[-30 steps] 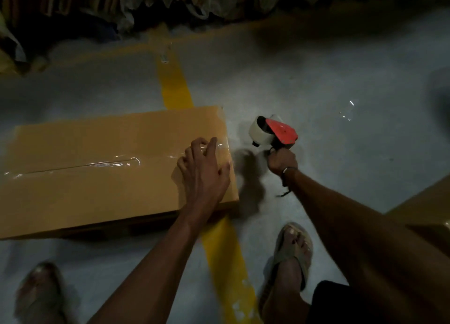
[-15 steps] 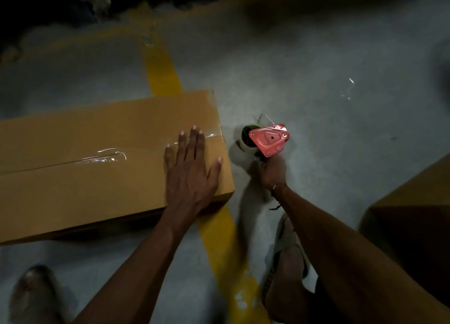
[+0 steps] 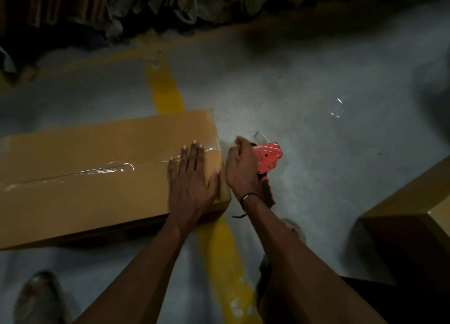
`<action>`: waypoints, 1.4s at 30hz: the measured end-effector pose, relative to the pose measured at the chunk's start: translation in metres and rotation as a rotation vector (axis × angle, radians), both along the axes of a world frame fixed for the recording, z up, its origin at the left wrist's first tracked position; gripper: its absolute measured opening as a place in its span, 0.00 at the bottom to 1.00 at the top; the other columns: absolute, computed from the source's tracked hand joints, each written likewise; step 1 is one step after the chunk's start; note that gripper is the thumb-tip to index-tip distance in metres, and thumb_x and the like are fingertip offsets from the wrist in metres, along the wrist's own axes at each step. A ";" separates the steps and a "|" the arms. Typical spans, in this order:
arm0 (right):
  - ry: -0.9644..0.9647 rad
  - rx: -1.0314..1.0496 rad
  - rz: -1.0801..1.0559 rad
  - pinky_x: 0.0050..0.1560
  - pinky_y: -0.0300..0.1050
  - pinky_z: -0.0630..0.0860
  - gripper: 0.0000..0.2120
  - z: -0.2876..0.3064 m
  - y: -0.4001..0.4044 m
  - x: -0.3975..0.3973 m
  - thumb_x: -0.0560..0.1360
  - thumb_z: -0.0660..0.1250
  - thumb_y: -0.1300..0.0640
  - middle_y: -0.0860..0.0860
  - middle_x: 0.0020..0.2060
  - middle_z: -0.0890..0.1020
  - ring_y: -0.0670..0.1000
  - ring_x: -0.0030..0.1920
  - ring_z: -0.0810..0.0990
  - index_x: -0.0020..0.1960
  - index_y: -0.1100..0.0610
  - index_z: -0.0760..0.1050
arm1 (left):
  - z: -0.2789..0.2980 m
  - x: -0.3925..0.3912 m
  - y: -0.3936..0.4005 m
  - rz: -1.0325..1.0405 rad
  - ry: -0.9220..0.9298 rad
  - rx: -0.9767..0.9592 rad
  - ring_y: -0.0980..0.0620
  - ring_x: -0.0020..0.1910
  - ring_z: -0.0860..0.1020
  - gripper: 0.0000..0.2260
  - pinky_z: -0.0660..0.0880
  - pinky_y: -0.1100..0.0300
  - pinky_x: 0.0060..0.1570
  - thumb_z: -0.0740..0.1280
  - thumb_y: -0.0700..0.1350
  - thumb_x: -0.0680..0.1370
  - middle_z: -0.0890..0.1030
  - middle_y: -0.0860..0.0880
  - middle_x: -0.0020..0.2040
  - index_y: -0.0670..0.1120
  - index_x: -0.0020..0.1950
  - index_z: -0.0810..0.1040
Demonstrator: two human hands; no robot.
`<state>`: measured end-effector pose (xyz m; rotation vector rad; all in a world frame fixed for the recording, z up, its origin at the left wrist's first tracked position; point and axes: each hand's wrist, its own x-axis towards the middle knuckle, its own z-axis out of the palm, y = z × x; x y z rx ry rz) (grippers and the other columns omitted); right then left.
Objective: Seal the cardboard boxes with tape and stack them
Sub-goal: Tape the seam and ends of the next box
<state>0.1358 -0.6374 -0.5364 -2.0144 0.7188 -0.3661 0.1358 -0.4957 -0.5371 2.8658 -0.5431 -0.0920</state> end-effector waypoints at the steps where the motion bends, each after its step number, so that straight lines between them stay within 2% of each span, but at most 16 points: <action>1: 0.018 0.017 0.079 0.69 0.52 0.71 0.20 0.007 0.011 0.006 0.83 0.58 0.52 0.56 0.66 0.79 0.55 0.66 0.77 0.71 0.60 0.73 | 0.000 0.000 0.001 -0.017 0.007 0.012 0.48 0.84 0.43 0.37 0.43 0.40 0.80 0.52 0.64 0.81 0.43 0.48 0.85 0.47 0.85 0.47; 3: 0.056 -0.003 0.192 0.65 0.55 0.75 0.22 0.010 0.029 0.013 0.83 0.57 0.48 0.57 0.63 0.81 0.57 0.62 0.79 0.71 0.59 0.72 | 0.002 0.000 0.004 -0.058 0.024 0.036 0.46 0.84 0.41 0.42 0.41 0.40 0.80 0.50 0.67 0.77 0.41 0.46 0.85 0.46 0.85 0.45; 6: 0.178 -0.024 0.201 0.59 0.57 0.77 0.25 0.005 0.037 0.017 0.82 0.55 0.45 0.60 0.59 0.82 0.62 0.59 0.81 0.72 0.60 0.68 | 0.003 0.000 0.006 -0.081 0.031 0.038 0.46 0.83 0.39 0.44 0.40 0.41 0.80 0.44 0.70 0.75 0.40 0.45 0.85 0.47 0.85 0.43; 8: 0.265 0.018 0.177 0.57 0.55 0.77 0.22 0.003 0.032 0.022 0.84 0.56 0.45 0.62 0.57 0.83 0.64 0.58 0.81 0.67 0.60 0.71 | 0.001 0.000 0.004 -0.073 0.025 0.028 0.46 0.83 0.38 0.41 0.40 0.41 0.80 0.45 0.67 0.77 0.40 0.45 0.85 0.47 0.85 0.43; 12: 0.442 0.124 0.204 0.61 0.52 0.72 0.30 0.015 0.018 0.032 0.84 0.54 0.38 0.64 0.65 0.78 0.64 0.65 0.76 0.68 0.62 0.73 | -0.002 0.002 0.000 -0.031 0.006 -0.008 0.47 0.84 0.41 0.36 0.40 0.42 0.80 0.52 0.61 0.82 0.43 0.46 0.85 0.47 0.85 0.46; 13: 0.435 0.080 0.190 0.62 0.53 0.72 0.28 0.018 0.021 0.032 0.84 0.54 0.40 0.63 0.66 0.77 0.64 0.66 0.76 0.70 0.62 0.71 | -0.001 0.002 0.001 -0.044 0.008 -0.002 0.47 0.84 0.41 0.38 0.41 0.42 0.80 0.53 0.63 0.81 0.42 0.46 0.85 0.48 0.85 0.45; 15: 0.226 -0.078 0.150 0.67 0.54 0.72 0.25 0.023 0.037 0.026 0.84 0.55 0.46 0.59 0.69 0.76 0.61 0.69 0.74 0.74 0.59 0.67 | -0.002 0.001 0.005 -0.086 0.015 -0.014 0.46 0.84 0.42 0.41 0.43 0.41 0.80 0.51 0.67 0.78 0.42 0.46 0.85 0.49 0.85 0.42; 18: 0.013 -0.147 0.234 0.79 0.52 0.57 0.24 0.016 0.067 0.016 0.84 0.54 0.49 0.53 0.76 0.69 0.55 0.80 0.59 0.77 0.55 0.66 | -0.007 0.001 0.017 -0.158 -0.029 -0.140 0.43 0.84 0.48 0.40 0.52 0.37 0.79 0.53 0.63 0.80 0.48 0.42 0.85 0.46 0.85 0.42; 20: 0.049 -0.178 0.260 0.80 0.56 0.50 0.24 0.009 0.073 0.014 0.84 0.53 0.48 0.51 0.77 0.68 0.54 0.82 0.51 0.77 0.54 0.67 | -0.007 0.007 0.027 -0.228 -0.009 -0.143 0.43 0.84 0.48 0.40 0.50 0.38 0.80 0.53 0.63 0.80 0.48 0.42 0.85 0.42 0.84 0.43; 23: 0.124 -0.317 0.309 0.81 0.58 0.48 0.27 0.005 0.072 0.015 0.84 0.49 0.42 0.48 0.80 0.62 0.54 0.82 0.46 0.78 0.52 0.65 | -0.001 0.023 0.057 -0.287 0.037 -0.009 0.49 0.84 0.44 0.42 0.41 0.41 0.80 0.52 0.65 0.77 0.43 0.47 0.85 0.47 0.84 0.39; 25: 0.200 -0.496 0.383 0.80 0.59 0.46 0.31 -0.001 0.073 0.013 0.83 0.46 0.39 0.49 0.82 0.54 0.56 0.82 0.43 0.81 0.52 0.59 | 0.000 0.032 0.094 -0.262 0.011 0.066 0.51 0.84 0.45 0.39 0.43 0.40 0.80 0.50 0.66 0.80 0.44 0.50 0.85 0.48 0.85 0.44; 28: 0.280 -0.648 0.433 0.79 0.61 0.42 0.33 -0.004 0.074 0.009 0.84 0.45 0.37 0.51 0.83 0.47 0.57 0.82 0.39 0.83 0.54 0.51 | 0.001 0.041 0.166 -0.153 0.013 0.140 0.54 0.83 0.45 0.39 0.43 0.39 0.80 0.45 0.72 0.81 0.43 0.54 0.85 0.50 0.85 0.42; 31: 0.327 -0.691 0.445 0.80 0.62 0.42 0.36 -0.003 0.077 0.008 0.83 0.44 0.35 0.52 0.83 0.44 0.58 0.82 0.37 0.84 0.55 0.46 | 0.006 0.043 0.211 -0.062 0.006 0.175 0.54 0.83 0.48 0.40 0.42 0.39 0.80 0.44 0.72 0.81 0.45 0.54 0.85 0.49 0.85 0.45; 35: 0.291 -0.712 0.525 0.81 0.61 0.44 0.33 0.002 0.083 0.012 0.84 0.43 0.39 0.53 0.83 0.46 0.56 0.82 0.41 0.83 0.57 0.46 | 0.004 0.035 0.193 0.052 0.005 0.146 0.50 0.84 0.50 0.37 0.43 0.42 0.80 0.47 0.66 0.82 0.49 0.48 0.85 0.44 0.85 0.49; 39: 0.116 -0.648 0.859 0.81 0.58 0.49 0.30 0.000 0.135 0.015 0.85 0.43 0.44 0.53 0.82 0.52 0.53 0.82 0.47 0.83 0.57 0.52 | 0.003 0.026 0.167 -0.078 -0.062 0.129 0.48 0.82 0.58 0.29 0.46 0.41 0.80 0.49 0.53 0.83 0.56 0.45 0.83 0.43 0.83 0.58; 42: 0.117 -0.685 0.853 0.81 0.56 0.48 0.28 -0.005 0.149 0.012 0.86 0.46 0.45 0.51 0.82 0.55 0.51 0.82 0.49 0.83 0.55 0.54 | 0.007 0.029 0.178 -0.124 -0.044 0.188 0.51 0.82 0.58 0.29 0.46 0.39 0.80 0.47 0.55 0.84 0.57 0.47 0.84 0.44 0.84 0.58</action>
